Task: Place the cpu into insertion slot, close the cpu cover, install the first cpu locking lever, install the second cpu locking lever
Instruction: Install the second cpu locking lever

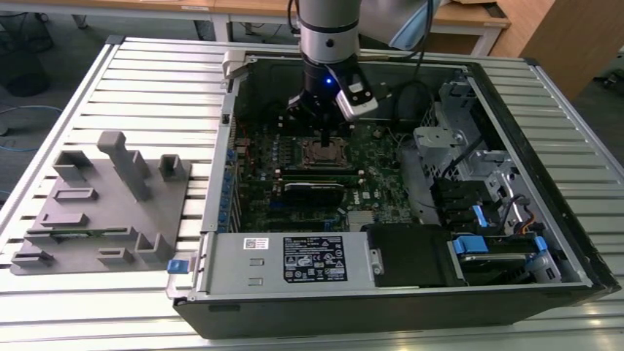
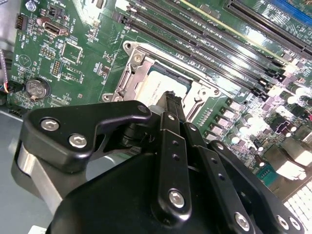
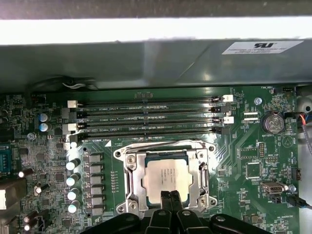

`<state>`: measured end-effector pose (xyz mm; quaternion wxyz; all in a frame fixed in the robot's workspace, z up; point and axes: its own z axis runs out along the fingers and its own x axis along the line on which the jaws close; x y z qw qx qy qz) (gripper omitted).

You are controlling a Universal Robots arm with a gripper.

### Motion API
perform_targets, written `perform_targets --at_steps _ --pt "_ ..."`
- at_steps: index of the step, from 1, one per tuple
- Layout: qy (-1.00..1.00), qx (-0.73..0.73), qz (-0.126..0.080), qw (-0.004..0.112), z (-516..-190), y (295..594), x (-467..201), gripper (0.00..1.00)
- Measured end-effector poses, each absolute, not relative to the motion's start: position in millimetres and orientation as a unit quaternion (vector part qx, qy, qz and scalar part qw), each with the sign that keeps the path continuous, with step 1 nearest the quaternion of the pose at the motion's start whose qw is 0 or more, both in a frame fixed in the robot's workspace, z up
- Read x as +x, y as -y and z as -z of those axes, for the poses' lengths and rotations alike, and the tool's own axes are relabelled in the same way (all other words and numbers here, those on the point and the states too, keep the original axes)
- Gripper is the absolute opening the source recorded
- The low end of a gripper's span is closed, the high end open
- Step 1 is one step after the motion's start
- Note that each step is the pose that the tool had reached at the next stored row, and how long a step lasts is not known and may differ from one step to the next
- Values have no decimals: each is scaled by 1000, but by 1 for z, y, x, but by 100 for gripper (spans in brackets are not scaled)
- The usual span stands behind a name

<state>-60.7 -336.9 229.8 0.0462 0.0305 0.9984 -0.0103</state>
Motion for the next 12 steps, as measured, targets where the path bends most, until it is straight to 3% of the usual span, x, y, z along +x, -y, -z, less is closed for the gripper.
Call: perform_targets --at_steps 12 --pt "-998 31 9 46 -232 343 -61 11"
